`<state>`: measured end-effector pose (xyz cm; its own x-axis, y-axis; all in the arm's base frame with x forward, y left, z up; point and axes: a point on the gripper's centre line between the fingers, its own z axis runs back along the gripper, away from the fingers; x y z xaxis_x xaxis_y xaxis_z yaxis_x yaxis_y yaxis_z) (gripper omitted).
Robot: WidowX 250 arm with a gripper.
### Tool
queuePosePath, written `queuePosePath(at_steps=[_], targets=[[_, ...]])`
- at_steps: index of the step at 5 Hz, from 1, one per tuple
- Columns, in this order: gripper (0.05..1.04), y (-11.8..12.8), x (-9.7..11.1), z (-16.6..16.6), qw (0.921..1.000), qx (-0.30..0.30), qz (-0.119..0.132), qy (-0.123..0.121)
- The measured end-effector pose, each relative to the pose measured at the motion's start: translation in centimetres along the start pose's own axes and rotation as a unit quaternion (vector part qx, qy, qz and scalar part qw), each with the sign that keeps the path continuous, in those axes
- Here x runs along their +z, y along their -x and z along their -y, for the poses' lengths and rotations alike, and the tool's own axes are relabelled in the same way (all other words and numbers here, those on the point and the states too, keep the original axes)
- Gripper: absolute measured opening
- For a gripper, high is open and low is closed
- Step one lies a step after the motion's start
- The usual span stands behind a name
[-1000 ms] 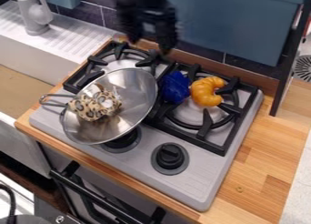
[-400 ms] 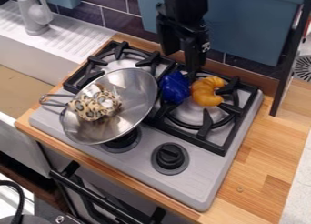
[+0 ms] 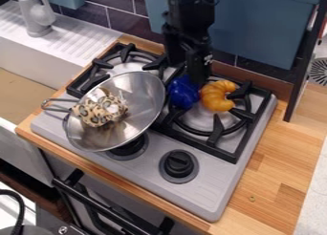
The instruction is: Moved the blue object into the left burner
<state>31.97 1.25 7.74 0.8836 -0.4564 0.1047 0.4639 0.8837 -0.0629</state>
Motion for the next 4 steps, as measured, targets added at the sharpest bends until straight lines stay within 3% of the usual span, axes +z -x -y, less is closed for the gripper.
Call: queuePosePath(at_steps=[1, 4], targets=[[0.995, 0.3, -0.4, -0.4, 0.9999, 0.001, 0.0, -0.015], [0.995, 0.8, -3.1, -0.3, 0.999, -0.014, -0.032, -0.029]])
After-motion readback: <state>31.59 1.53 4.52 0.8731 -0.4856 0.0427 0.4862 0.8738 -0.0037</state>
